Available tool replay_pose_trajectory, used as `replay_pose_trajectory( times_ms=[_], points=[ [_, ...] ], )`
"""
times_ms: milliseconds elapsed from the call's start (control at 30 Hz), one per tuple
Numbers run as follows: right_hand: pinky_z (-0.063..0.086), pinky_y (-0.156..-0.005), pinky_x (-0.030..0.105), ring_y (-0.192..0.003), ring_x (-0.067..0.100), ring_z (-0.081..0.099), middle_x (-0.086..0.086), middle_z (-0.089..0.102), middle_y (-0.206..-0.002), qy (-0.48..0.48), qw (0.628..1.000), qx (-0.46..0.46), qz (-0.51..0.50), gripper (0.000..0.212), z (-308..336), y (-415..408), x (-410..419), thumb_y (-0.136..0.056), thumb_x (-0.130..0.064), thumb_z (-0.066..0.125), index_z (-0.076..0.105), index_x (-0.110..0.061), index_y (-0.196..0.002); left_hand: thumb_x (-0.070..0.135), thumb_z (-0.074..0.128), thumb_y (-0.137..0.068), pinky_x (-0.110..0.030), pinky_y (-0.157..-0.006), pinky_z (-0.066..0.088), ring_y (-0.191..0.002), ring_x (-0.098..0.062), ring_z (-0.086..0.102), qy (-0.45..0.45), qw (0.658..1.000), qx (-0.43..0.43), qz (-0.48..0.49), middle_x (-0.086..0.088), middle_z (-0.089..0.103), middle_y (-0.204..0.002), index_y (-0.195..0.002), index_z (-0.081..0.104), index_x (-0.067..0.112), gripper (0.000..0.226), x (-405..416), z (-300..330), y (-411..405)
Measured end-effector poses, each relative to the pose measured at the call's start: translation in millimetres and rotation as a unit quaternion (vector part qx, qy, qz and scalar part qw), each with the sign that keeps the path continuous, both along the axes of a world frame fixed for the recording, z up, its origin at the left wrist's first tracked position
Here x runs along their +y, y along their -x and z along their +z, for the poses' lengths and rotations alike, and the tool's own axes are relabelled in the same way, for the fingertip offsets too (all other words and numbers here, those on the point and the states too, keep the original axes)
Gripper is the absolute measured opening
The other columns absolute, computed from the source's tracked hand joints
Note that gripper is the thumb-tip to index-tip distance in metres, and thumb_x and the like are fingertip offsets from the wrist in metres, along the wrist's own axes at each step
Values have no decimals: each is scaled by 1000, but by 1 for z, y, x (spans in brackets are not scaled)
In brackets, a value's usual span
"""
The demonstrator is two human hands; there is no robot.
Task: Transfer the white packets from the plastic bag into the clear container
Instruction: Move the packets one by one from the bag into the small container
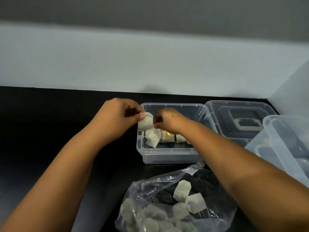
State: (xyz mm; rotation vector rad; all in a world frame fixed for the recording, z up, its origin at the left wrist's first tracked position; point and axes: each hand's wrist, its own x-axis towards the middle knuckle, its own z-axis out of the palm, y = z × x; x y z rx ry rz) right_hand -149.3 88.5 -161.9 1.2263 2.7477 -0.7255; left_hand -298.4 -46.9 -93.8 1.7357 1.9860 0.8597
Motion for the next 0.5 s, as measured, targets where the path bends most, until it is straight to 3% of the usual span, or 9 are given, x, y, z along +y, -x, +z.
replay_pose_trajectory(
  times_ms=[100,267,367,500],
  points=[
    [47,-71,28,-85,20,62,4,68,-96,-72,996,31,-45,16,17,-19,-5,-89,-26,65,70,-14,-99,24,73,-82,-12,-65,46,-71,0,62,25,999,3,-38,11,68,-76,-84,73,25,2,15,-2,-15],
    [49,-68,26,-76,9,63,-7,67,-80,-68,972,158,-162,13,49,-70,-33,-89,-32,65,69,-21,-84,20,69,-84,-24,-73,52,-78,-11,64,133,980,94,-117,5,67,-83,-93,69,19,9,58,-15,-52],
    [51,-69,24,-76,5,63,-9,69,-79,-71,960,199,-184,15,66,-97,-61,-89,-34,64,71,-21,-86,14,67,-84,-25,-68,45,-80,-15,60,207,952,173,-145,3,62,-84,-94,64,19,11,85,-33,-69],
    [50,-63,24,-66,5,62,-9,67,-70,-51,950,239,-196,19,78,-125,-89,-89,-38,64,71,-21,-81,7,68,-83,-21,-58,47,-78,-17,65,310,915,208,-153,-1,64,-81,-95,65,15,14,104,-51,-76]
  ],
)
